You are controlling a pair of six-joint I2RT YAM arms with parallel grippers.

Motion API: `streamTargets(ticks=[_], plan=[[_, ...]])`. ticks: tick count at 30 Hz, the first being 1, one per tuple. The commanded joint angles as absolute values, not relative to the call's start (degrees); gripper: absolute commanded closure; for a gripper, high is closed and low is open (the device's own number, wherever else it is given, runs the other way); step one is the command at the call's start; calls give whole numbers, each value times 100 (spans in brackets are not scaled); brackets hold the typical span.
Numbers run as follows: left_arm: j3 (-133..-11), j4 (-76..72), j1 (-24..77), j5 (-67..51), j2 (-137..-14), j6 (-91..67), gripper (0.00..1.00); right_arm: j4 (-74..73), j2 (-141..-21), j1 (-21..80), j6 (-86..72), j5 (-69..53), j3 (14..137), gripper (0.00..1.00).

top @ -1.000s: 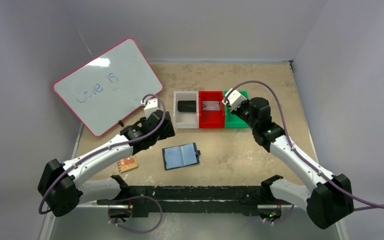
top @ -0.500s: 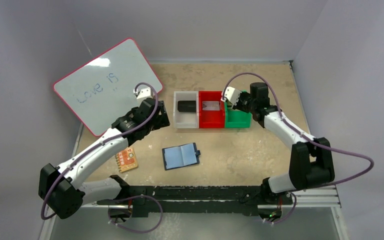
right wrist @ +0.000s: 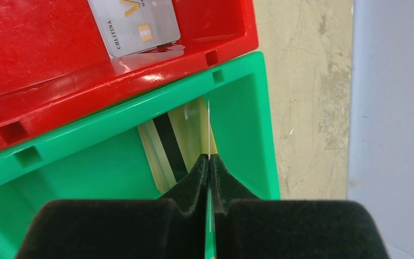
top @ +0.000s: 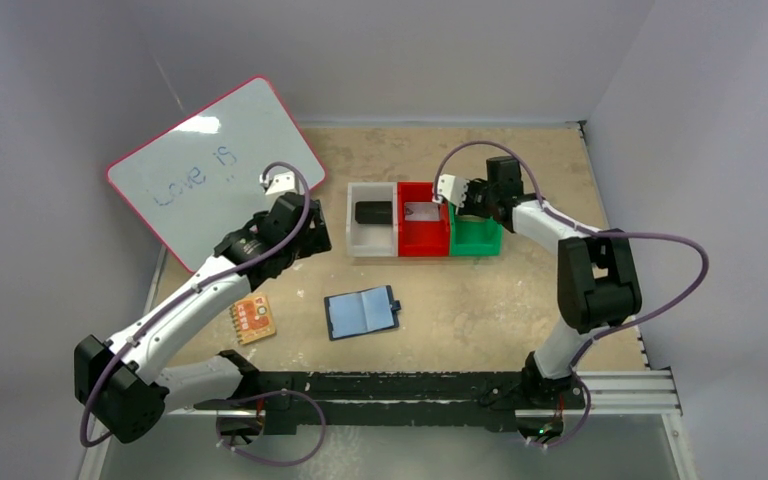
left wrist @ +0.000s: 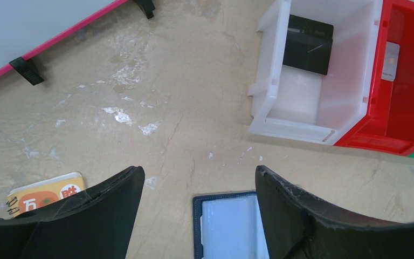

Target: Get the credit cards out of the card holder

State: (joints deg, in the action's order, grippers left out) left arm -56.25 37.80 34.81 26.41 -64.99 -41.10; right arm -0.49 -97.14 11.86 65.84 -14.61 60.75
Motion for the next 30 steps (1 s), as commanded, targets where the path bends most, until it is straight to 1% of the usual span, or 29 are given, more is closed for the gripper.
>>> streamTargets(ticks=[1, 5, 8, 9, 10, 16, 17, 18, 19, 23, 24, 25, 30], plan=[[-5982, 3843, 3421, 2824, -6313, -3969, 24, 537, -9841, 1150, 6920, -1522, 6188, 97], [-6030, 3900, 3411, 2879, -6231, -3942, 24, 1076, -9960, 1150, 7029, -1371, 6028, 95], [-6043, 3948, 3410, 2887, -6205, -3945, 24, 1165, -9982, 1151, 7077, -1375, 5974, 92], [-6053, 3966, 3410, 2883, -6201, -3943, 24, 1127, -10009, 1150, 7089, -1386, 5974, 89], [-6063, 3995, 3407, 2883, -6203, -3939, 24, 1044, -10044, 1151, 7100, -1410, 5996, 88], [-6057, 4092, 3400, 2952, -6114, -3970, 24, 562, -10181, 1151, 7112, -1575, 6082, 87], [-6056, 4102, 3401, 2962, -6098, -3977, 24, 491, -10155, 1149, 7097, -1600, 6072, 86], [-6044, 4104, 3400, 2962, -6091, -3974, 24, 445, -10132, 1147, 7099, -1614, 6047, 81], [-6034, 4096, 3397, 2950, -6081, -3988, 24, 440, -10107, 1151, 7087, -1617, 6017, 80], [-6006, 4085, 3396, 2891, -6105, -3996, 24, 358, -10089, 1150, 7002, -1615, 6030, 80], [-6007, 4087, 3398, 2873, -6118, -3999, 24, 291, -10078, 1147, 6997, -1629, 6056, 76], [-6008, 4091, 3401, 2862, -6110, -4003, 24, 221, -10066, 1143, 6982, -1653, 6081, 74], [-5999, 4104, 3399, 2836, -6040, -4016, 24, 20, -9998, 1145, 6881, -1694, 6077, 73]])
